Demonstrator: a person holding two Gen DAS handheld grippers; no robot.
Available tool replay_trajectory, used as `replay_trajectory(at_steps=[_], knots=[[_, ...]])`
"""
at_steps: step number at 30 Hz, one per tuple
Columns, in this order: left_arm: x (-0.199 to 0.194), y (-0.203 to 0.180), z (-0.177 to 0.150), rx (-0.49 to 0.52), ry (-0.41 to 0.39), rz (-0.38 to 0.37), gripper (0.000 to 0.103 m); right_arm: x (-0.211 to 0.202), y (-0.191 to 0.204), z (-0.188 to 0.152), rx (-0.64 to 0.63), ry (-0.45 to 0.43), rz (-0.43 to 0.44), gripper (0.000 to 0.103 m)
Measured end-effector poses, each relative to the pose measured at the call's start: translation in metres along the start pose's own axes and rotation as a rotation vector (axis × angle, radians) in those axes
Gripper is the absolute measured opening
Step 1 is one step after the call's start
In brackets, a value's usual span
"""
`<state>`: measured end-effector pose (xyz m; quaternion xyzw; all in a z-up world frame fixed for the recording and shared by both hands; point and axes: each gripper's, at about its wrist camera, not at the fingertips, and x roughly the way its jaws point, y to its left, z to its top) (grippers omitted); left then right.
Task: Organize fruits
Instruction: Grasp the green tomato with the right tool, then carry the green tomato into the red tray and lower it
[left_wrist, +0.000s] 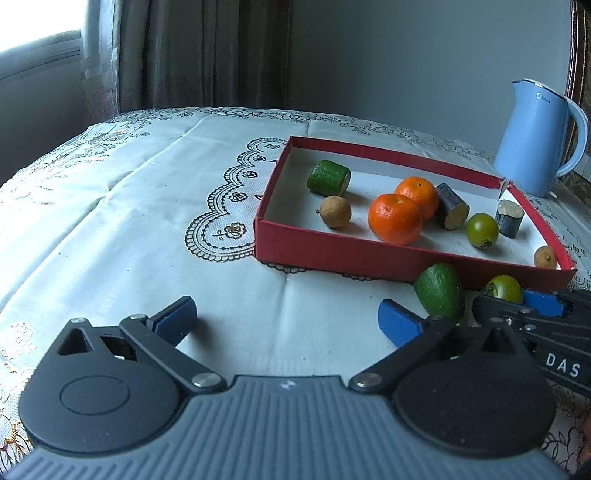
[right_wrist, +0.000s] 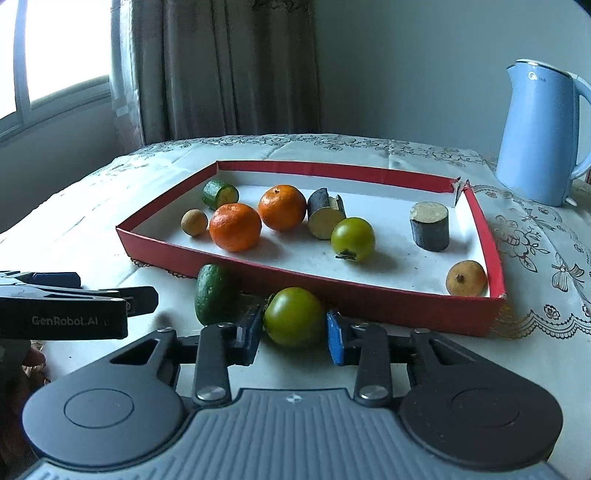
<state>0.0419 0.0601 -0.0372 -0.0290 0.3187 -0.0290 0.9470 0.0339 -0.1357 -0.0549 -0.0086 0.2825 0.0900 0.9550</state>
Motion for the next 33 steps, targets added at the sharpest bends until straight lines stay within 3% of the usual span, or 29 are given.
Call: replay_trajectory(at_steps=[8,20,33], knots=[[0.0,-0.001,0.0,0.003,0.001,0.002,0.103,-0.022,-0.008,0.0,0.015,-0.059,-0.016,0.035],[0.001,-0.001,0.0,0.006,0.001,0.004,0.103,-0.03,-0.041,0.021,0.049,-0.148,-0.124,0.035],[0.001,-0.001,-0.001,0.008,0.002,0.005,0.103,0.021,-0.054,0.038,0.015,-0.052,-0.187,0.035]])
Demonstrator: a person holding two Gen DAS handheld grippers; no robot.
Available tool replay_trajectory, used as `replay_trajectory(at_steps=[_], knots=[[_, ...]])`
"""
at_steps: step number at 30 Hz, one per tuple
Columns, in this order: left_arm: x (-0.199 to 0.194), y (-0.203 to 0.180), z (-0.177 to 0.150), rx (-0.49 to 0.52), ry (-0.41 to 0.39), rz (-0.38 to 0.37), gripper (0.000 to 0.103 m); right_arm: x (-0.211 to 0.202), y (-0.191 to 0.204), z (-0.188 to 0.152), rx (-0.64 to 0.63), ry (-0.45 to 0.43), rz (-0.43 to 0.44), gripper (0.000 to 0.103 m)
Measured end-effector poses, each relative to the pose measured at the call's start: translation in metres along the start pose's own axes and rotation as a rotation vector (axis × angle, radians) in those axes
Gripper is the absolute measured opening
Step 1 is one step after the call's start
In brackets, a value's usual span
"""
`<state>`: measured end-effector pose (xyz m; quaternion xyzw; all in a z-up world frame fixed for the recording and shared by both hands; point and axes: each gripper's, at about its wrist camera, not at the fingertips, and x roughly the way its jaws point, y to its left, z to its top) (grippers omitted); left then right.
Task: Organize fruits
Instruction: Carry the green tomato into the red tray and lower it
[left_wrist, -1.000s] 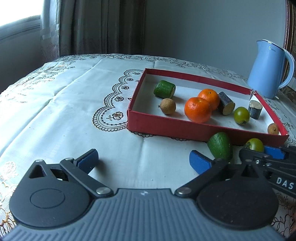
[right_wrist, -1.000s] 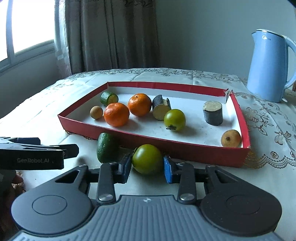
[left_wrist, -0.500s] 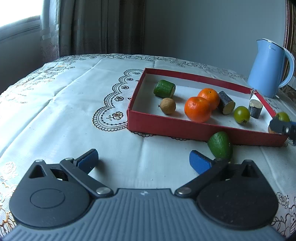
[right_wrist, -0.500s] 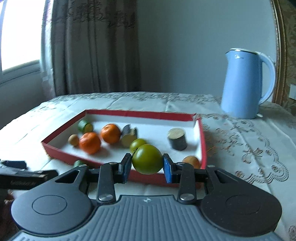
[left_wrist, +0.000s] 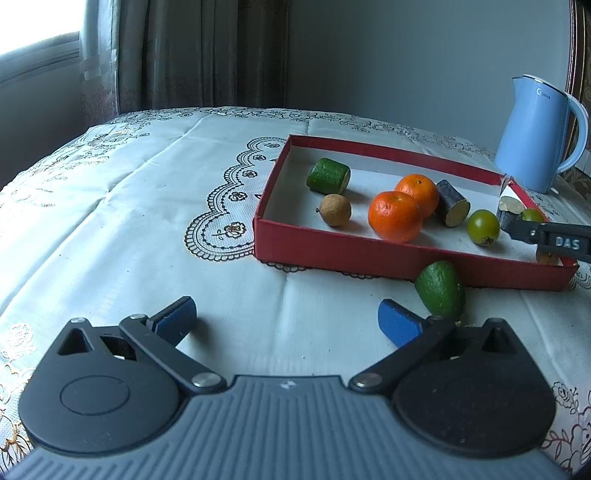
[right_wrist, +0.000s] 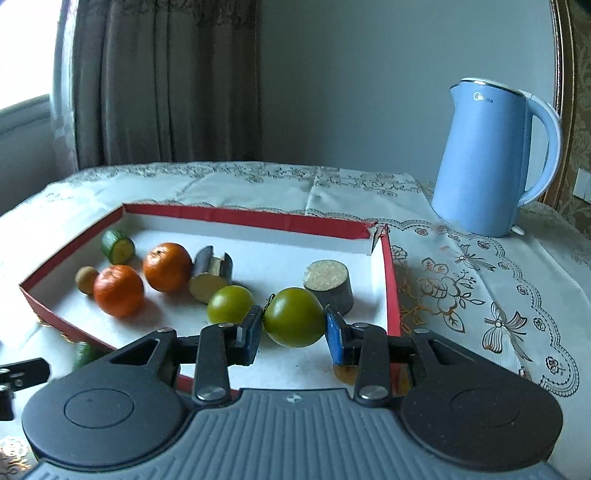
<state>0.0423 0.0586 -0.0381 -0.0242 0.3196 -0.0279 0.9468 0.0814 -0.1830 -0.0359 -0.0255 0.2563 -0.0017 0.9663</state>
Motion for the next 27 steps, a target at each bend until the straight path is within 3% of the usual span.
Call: replay_trajectory(at_steps=[11,22,27], knots=[[0.0,0.0,0.0,0.001,0.0,0.001,0.103,0.025,0.003,0.002,-0.002,0.073,-0.011,0.035],[0.0,0.0,0.0,0.003,0.001,0.002,0.103,0.021,0.005,0.003,-0.024,0.07,-0.003,0.037],[-0.001,0.0,-0.001,0.006,0.002,0.004,0.103,0.007,0.007,0.003,-0.033,0.035,0.006,0.046]])
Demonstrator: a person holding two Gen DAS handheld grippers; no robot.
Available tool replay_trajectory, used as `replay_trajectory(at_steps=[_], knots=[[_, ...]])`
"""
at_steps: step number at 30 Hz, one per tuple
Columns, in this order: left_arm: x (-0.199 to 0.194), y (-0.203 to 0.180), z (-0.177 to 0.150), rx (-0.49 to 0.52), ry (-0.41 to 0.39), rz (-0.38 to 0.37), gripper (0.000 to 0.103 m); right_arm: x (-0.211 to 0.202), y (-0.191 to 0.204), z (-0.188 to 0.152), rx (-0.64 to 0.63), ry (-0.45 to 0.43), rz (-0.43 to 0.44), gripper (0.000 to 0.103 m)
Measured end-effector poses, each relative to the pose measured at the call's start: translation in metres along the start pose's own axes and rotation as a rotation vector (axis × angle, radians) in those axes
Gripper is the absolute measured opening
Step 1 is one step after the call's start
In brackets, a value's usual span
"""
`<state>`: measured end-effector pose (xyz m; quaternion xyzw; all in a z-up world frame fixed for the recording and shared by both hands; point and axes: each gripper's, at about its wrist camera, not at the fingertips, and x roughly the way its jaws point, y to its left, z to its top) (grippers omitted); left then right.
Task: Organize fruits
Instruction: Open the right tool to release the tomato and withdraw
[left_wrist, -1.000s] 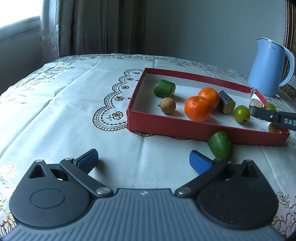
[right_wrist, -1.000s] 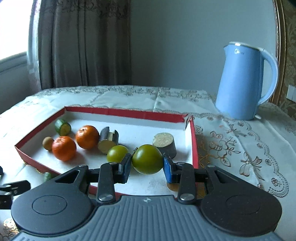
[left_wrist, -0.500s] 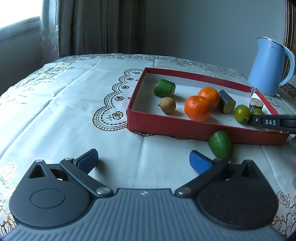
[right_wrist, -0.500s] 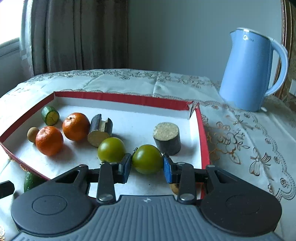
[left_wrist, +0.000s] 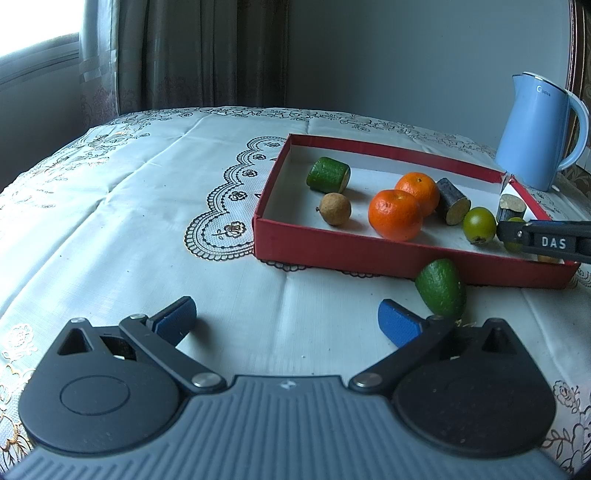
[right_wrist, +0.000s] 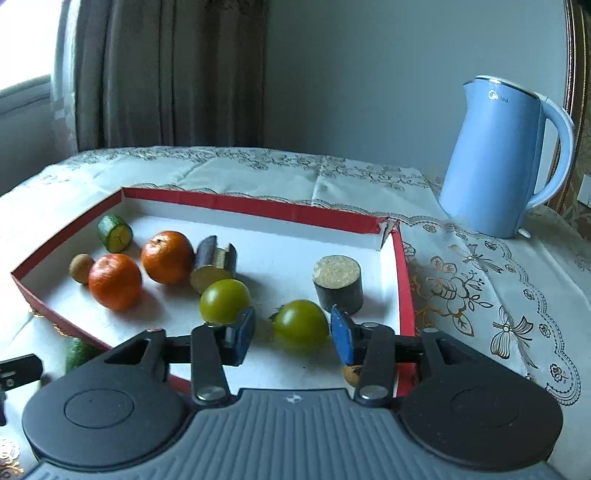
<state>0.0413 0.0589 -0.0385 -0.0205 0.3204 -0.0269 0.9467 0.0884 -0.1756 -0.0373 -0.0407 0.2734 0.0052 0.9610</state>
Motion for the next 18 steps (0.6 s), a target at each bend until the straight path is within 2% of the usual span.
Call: replay_trajectory(at_steps=[7,11,18], knots=[[0.0,-0.001,0.001,0.001,0.001,0.001,0.103,-0.002,-0.003,-0.002,0.014,0.001,0.009,0.046],[0.0,-0.001,0.0,0.001,0.001,0.001,0.103,-0.006,-0.006,-0.006,0.026,-0.008,0.01,0.054],[0.001,-0.002,0.001,0.002,0.002,0.002,0.103,-0.018,-0.008,-0.014,0.021,-0.029,0.024,0.055]])
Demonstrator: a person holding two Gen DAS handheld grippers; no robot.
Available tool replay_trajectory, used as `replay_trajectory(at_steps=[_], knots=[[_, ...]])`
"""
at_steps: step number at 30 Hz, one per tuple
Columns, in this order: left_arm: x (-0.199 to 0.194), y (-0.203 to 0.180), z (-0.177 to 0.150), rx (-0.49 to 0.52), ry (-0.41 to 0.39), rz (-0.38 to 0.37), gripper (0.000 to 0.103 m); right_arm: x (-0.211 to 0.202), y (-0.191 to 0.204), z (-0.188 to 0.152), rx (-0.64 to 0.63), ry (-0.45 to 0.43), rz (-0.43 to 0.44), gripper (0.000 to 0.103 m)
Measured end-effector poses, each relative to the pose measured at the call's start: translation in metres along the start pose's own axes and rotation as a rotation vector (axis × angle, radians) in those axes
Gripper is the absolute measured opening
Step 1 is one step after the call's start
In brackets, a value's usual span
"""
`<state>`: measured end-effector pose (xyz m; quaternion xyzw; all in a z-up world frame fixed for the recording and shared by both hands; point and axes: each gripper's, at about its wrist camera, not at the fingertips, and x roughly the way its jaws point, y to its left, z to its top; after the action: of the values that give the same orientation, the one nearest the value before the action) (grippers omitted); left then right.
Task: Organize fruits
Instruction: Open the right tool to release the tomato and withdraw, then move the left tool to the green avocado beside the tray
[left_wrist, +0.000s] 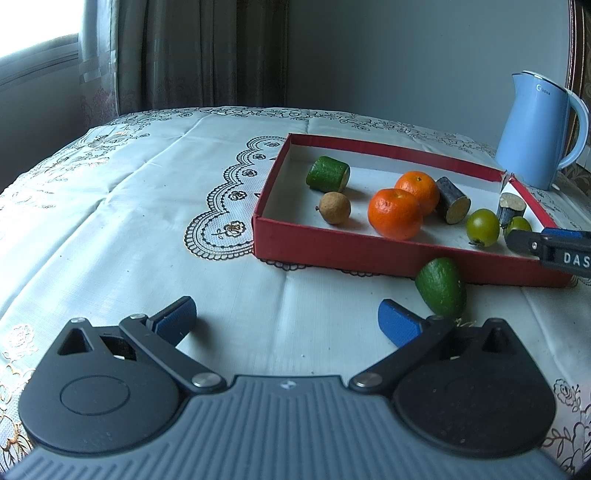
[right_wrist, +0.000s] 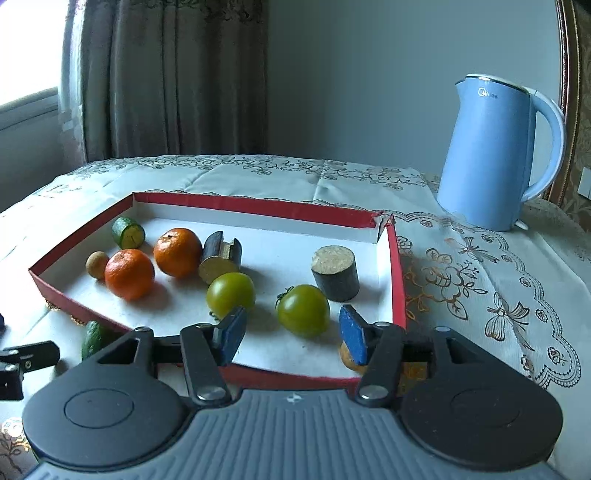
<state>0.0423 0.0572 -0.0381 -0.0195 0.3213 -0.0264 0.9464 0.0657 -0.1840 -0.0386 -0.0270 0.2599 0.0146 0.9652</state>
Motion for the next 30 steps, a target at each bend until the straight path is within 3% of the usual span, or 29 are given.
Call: replay_trajectory(at_steps=[6,10,16,30], knots=[[-0.002,0.001,-0.001,-0.007,-0.005,-0.005,0.103,-0.01,-0.001,-0.005,0.008,-0.022,0.004,0.056],[-0.005,0.002,-0.001,-0.013,-0.008,-0.014,0.103,-0.025,-0.007,-0.014,0.026,-0.066,-0.03,0.074],[-0.016,-0.002,-0.002,0.004,-0.019,0.005,0.103,-0.032,-0.022,-0.019,0.088,-0.075,-0.023,0.075],[-0.034,-0.037,0.007,0.043,-0.031,-0.064,0.103,-0.038,-0.023,-0.029,0.073,-0.055,-0.008,0.075]])
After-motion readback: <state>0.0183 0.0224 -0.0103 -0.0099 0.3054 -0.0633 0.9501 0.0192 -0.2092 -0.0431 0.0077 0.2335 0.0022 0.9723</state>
